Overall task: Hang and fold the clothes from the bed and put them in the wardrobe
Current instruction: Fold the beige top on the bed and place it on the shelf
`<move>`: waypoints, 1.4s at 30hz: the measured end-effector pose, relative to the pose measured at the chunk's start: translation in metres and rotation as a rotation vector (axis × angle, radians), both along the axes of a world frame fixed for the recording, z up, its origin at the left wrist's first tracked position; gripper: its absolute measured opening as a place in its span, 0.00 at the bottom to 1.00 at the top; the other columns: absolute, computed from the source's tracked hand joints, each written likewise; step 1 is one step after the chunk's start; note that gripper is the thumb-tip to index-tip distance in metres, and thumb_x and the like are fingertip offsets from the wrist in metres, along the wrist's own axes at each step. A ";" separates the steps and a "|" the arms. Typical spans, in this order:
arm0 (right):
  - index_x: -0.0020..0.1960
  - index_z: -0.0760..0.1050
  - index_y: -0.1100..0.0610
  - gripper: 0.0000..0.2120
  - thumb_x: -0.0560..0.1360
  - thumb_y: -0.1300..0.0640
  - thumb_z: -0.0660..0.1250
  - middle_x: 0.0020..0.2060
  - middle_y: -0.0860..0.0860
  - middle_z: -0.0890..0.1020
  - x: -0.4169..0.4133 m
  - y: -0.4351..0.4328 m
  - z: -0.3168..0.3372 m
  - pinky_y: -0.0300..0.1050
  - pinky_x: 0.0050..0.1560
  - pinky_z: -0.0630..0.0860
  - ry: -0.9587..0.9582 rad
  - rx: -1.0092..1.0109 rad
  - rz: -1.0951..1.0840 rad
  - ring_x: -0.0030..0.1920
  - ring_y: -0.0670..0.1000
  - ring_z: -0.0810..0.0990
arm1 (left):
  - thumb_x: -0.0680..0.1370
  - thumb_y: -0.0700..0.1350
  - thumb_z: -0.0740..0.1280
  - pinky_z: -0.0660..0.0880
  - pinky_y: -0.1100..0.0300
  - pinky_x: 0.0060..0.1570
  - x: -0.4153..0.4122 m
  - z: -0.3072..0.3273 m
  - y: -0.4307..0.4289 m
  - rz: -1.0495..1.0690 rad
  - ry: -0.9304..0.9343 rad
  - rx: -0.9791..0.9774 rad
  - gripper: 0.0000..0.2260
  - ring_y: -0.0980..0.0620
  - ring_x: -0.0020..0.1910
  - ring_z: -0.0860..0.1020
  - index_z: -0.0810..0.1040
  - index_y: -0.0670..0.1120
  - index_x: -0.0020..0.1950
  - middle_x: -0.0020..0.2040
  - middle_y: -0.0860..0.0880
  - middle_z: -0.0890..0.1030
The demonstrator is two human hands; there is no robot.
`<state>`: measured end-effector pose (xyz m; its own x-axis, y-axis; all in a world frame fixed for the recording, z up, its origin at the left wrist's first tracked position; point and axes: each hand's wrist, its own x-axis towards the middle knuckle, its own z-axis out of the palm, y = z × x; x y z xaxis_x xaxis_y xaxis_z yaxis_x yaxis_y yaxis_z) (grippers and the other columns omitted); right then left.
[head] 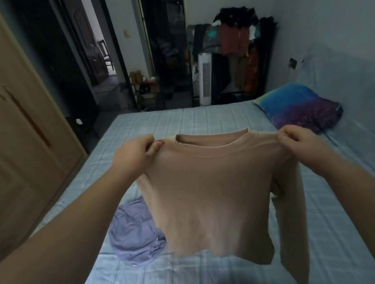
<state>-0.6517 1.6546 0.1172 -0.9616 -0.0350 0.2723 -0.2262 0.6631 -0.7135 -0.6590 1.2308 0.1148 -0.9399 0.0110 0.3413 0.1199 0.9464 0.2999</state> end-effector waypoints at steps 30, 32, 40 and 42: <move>0.39 0.63 0.53 0.14 0.80 0.47 0.58 0.34 0.49 0.71 0.001 0.062 -0.099 0.48 0.34 0.63 0.185 0.448 -0.400 0.37 0.56 0.72 | 0.82 0.46 0.63 0.60 0.56 0.37 -0.022 -0.096 0.073 -0.170 -0.002 0.337 0.08 0.50 0.37 0.73 0.74 0.49 0.43 0.35 0.52 0.75; 0.38 0.64 0.53 0.15 0.80 0.48 0.59 0.34 0.50 0.72 -0.034 0.073 -0.127 0.48 0.34 0.63 0.125 0.426 -0.358 0.38 0.56 0.71 | 0.82 0.46 0.63 0.61 0.56 0.37 -0.050 -0.123 0.090 -0.129 -0.076 0.337 0.08 0.49 0.39 0.73 0.75 0.47 0.44 0.37 0.50 0.77; 0.39 0.66 0.52 0.14 0.80 0.47 0.57 0.36 0.51 0.72 -0.188 0.113 -0.279 0.50 0.37 0.68 -0.137 0.380 -0.202 0.39 0.55 0.71 | 0.82 0.45 0.63 0.66 0.52 0.40 -0.179 -0.266 0.141 0.042 -0.366 0.322 0.08 0.43 0.41 0.75 0.75 0.44 0.44 0.38 0.46 0.76; 0.38 0.65 0.53 0.14 0.79 0.47 0.58 0.35 0.50 0.71 -0.223 0.116 -0.322 0.48 0.36 0.66 -0.192 0.399 -0.194 0.38 0.55 0.71 | 0.82 0.46 0.62 0.64 0.54 0.39 -0.214 -0.306 0.150 0.073 -0.426 0.309 0.09 0.43 0.40 0.75 0.73 0.46 0.42 0.36 0.47 0.75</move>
